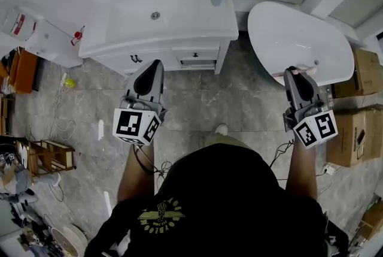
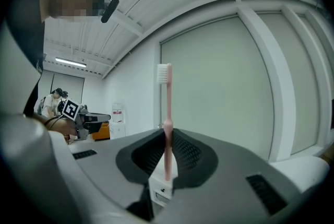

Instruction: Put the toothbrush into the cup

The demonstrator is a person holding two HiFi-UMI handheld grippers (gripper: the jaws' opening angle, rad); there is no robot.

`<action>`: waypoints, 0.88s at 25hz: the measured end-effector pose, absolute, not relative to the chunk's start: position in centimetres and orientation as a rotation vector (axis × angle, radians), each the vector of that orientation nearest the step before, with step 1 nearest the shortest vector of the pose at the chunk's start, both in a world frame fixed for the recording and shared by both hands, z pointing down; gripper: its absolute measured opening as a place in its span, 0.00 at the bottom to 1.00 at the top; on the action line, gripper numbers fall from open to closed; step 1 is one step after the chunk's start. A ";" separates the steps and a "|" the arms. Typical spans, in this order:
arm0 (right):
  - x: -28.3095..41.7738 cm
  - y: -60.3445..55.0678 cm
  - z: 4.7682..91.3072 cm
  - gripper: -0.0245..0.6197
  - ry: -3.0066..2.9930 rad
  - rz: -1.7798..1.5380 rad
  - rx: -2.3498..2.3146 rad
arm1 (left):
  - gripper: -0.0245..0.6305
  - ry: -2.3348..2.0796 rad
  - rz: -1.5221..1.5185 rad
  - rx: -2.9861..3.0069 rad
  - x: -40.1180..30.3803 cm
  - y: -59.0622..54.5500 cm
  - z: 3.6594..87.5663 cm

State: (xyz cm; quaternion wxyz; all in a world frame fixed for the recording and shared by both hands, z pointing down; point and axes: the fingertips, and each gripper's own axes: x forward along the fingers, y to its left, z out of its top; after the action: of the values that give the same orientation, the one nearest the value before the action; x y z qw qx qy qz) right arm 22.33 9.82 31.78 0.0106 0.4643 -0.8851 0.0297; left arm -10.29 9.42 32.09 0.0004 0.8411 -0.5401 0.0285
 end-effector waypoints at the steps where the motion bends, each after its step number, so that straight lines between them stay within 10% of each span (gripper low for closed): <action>1: 22.9 9.0 31.8 0.11 -2.771 0.096 1.439 | 0.05 -1.709 0.078 2.636 -10.0 8.8 31.7; 22: 24.5 1.1 32.9 0.11 -2.879 0.219 1.424 | 0.05 -1.833 0.191 2.499 -12.2 5.7 33.1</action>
State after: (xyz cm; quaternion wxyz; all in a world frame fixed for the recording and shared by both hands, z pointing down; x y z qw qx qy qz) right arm 24.47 1.05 32.85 -0.0387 0.4421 -0.8935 0.0681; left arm -12.24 5.66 33.07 0.0181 0.8047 -0.5902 0.0614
